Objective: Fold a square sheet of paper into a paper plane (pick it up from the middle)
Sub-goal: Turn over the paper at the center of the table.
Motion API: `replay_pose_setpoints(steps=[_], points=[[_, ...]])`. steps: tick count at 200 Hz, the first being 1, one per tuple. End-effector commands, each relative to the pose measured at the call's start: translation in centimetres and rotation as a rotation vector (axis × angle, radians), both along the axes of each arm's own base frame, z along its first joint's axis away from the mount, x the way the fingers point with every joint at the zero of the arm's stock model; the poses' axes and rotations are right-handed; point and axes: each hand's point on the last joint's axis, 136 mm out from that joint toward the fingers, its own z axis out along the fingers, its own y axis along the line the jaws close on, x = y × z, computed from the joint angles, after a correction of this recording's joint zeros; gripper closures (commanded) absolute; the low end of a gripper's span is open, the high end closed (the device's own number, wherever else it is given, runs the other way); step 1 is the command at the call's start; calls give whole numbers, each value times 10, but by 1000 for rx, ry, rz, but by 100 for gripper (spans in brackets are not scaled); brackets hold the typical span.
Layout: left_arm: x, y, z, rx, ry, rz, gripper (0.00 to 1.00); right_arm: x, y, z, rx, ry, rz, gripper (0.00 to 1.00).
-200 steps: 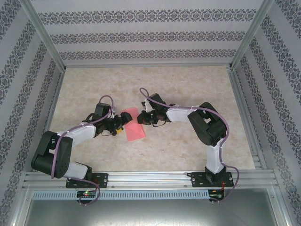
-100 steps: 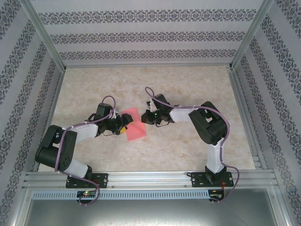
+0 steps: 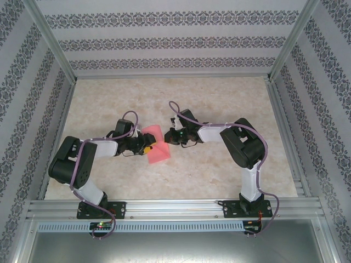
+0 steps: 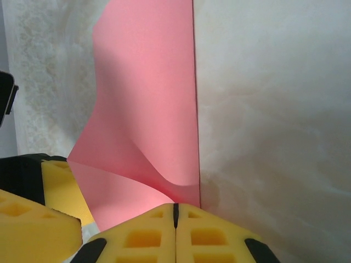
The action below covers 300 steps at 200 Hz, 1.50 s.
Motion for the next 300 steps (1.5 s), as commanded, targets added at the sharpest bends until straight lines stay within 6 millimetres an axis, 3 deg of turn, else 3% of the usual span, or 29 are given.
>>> replay_pose_setpoints(steps=[1, 30, 67, 98, 121, 152, 201, 235, 266, 300], points=[[14, -4, 10, -26, -45, 0, 53, 1, 3, 17, 43, -24, 4, 94], [17, -5, 4, -23, -26, 8, 59, 1, 3, 20, 48, -26, 5, 87], [18, -5, 0, -26, -21, 11, 67, 1, -4, 36, 42, -58, -23, 63], [18, -5, 4, -20, -43, 2, 77, 7, -17, 54, 18, -102, -73, 50], [18, -3, 12, 1, -76, -16, 88, 12, -31, 70, -11, -156, -123, 41], [12, 2, 34, 83, -99, -76, 92, 20, -67, 91, -134, -249, -245, 31], [-5, 47, 94, 534, -88, -203, 92, 27, -136, 131, -271, -355, -429, 10], [7, 73, 129, 855, -108, -235, 91, 25, -168, 139, -266, -363, -508, 3], [23, 90, 128, 1213, -69, -276, 91, 19, -191, 133, -299, -358, -564, 2], [42, 84, 107, 1532, -37, -332, 91, 14, -212, 122, -339, -324, -612, 2]])
